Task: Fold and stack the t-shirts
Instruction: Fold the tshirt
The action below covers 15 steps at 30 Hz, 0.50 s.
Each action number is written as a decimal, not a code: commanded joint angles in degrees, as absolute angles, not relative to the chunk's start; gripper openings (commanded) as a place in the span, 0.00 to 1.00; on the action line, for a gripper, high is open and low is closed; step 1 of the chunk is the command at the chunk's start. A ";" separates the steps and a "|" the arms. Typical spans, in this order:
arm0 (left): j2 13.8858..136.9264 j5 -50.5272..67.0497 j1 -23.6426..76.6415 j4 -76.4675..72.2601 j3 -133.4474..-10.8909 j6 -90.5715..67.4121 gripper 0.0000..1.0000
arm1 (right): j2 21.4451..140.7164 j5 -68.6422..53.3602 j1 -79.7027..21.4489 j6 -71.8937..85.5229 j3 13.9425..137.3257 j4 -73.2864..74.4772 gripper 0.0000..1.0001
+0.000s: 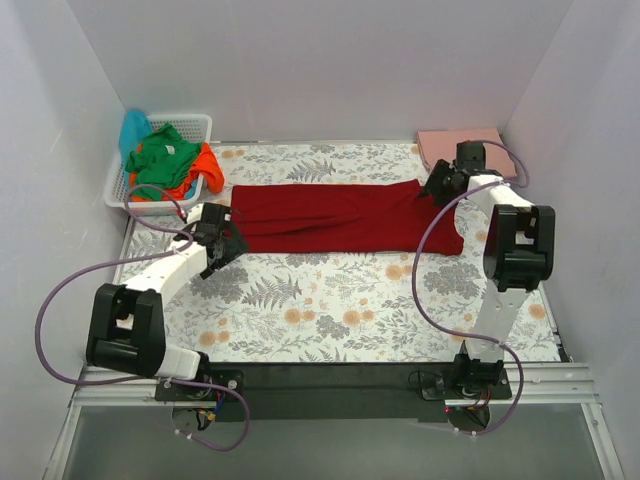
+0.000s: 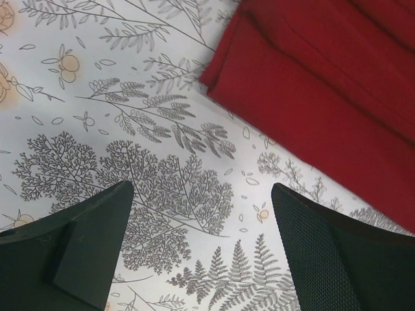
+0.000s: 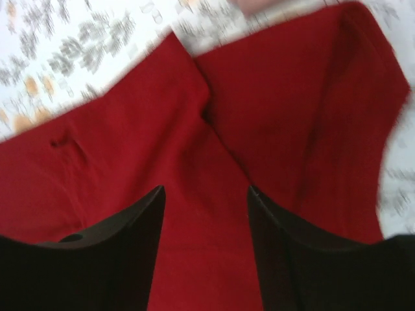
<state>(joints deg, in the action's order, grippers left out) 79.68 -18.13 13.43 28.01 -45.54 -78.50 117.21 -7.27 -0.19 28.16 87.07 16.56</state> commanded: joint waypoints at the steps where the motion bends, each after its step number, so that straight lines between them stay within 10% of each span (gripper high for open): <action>1: 81.47 -15.31 9.16 29.71 -48.69 -83.75 0.88 | 106.01 -7.03 3.06 26.11 79.83 15.73 0.61; 15: 91.58 -11.87 5.80 28.92 -54.75 -88.50 0.86 | 89.91 -27.85 21.70 25.93 45.10 0.62 0.65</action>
